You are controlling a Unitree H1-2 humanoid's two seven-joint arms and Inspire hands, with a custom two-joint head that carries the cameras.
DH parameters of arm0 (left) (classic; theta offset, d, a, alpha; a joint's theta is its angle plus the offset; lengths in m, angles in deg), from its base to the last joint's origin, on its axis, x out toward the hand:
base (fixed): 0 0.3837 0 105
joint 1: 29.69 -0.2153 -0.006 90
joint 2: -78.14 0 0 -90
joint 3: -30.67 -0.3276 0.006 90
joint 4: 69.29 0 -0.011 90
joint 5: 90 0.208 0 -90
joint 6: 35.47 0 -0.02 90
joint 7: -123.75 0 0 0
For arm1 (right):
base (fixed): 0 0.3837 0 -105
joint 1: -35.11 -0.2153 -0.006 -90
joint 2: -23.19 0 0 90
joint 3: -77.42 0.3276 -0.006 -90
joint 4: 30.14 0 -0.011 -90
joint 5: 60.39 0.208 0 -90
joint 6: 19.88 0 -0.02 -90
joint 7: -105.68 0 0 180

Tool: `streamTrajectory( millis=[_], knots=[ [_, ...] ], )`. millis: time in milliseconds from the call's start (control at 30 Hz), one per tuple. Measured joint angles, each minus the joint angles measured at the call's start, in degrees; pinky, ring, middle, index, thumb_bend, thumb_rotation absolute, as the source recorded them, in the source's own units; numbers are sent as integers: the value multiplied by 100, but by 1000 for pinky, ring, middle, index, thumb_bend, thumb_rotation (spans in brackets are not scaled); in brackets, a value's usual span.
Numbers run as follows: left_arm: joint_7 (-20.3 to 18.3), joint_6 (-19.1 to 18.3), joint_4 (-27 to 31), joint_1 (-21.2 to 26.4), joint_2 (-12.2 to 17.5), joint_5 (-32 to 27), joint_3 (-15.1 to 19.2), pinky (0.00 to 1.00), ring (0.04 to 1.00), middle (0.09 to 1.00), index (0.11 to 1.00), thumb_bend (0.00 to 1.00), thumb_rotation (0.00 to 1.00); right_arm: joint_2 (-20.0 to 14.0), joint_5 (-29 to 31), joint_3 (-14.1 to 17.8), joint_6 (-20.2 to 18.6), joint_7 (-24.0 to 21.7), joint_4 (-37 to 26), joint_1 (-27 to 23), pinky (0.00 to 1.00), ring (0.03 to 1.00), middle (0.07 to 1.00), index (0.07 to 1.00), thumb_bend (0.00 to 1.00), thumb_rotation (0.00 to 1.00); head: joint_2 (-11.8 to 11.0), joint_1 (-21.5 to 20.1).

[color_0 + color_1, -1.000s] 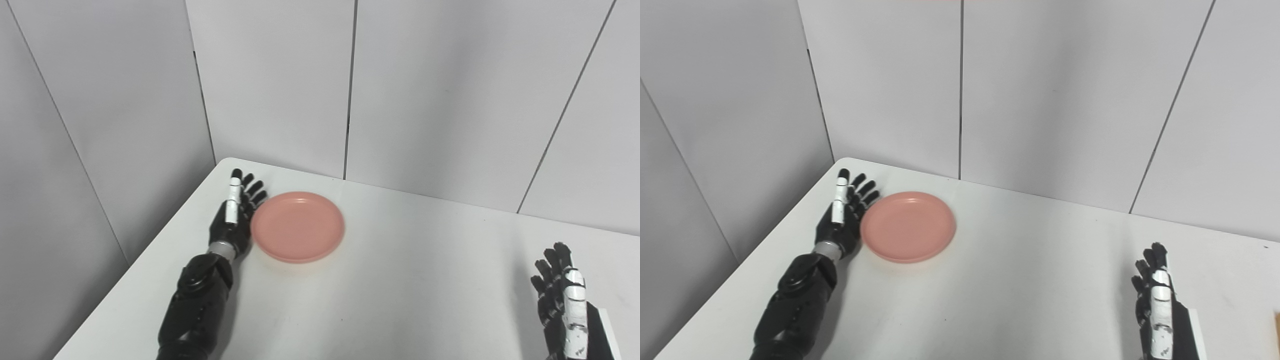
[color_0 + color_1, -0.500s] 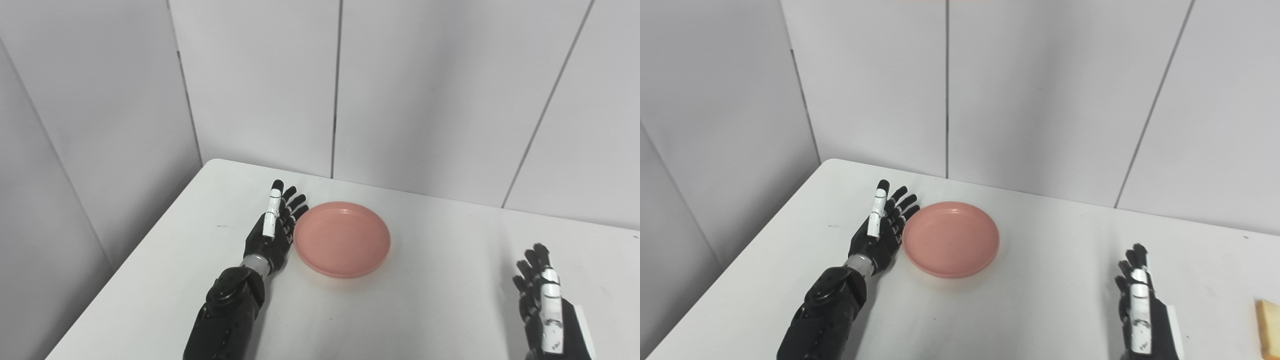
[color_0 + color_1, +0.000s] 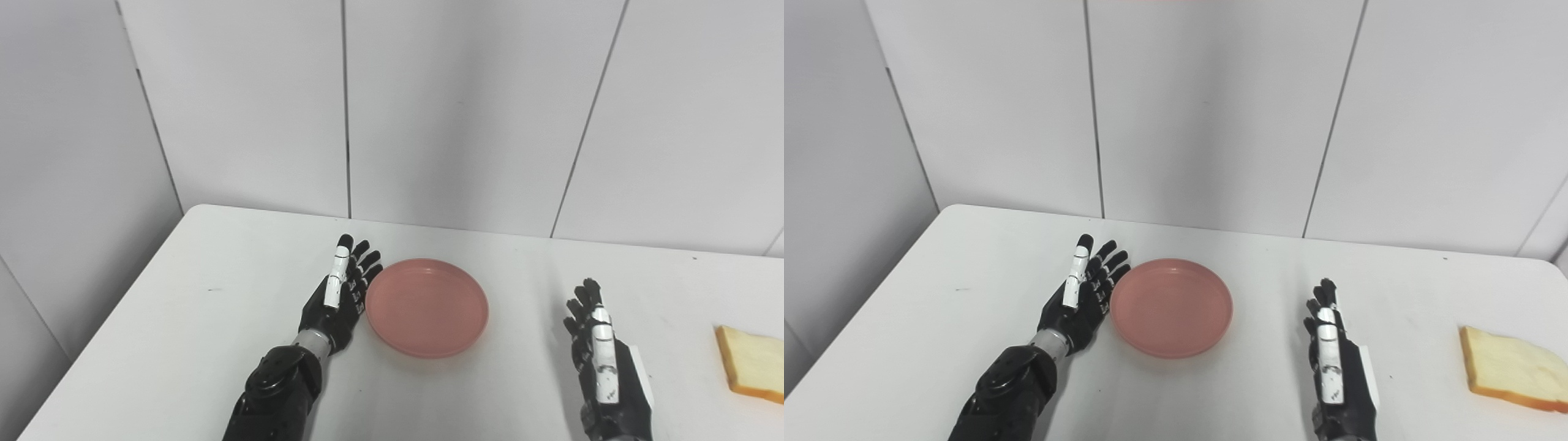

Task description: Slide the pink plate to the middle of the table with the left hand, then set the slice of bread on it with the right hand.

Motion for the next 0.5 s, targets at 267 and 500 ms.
streamTrajectory(
  millis=[267,500],
  knots=[
    [-342,137,-13,-108,-211,37,-294,976,967,963,968,748,947,15,-65,-12,0,28,-21,-2,1000,1000,1000,1000,732,1000,62,-299],
    [-466,115,183,-293,-264,33,-378,957,964,969,968,763,937,31,-101,-26,0,64,-39,-3,1000,1000,1000,1000,753,1000,105,-518]
  ],
)
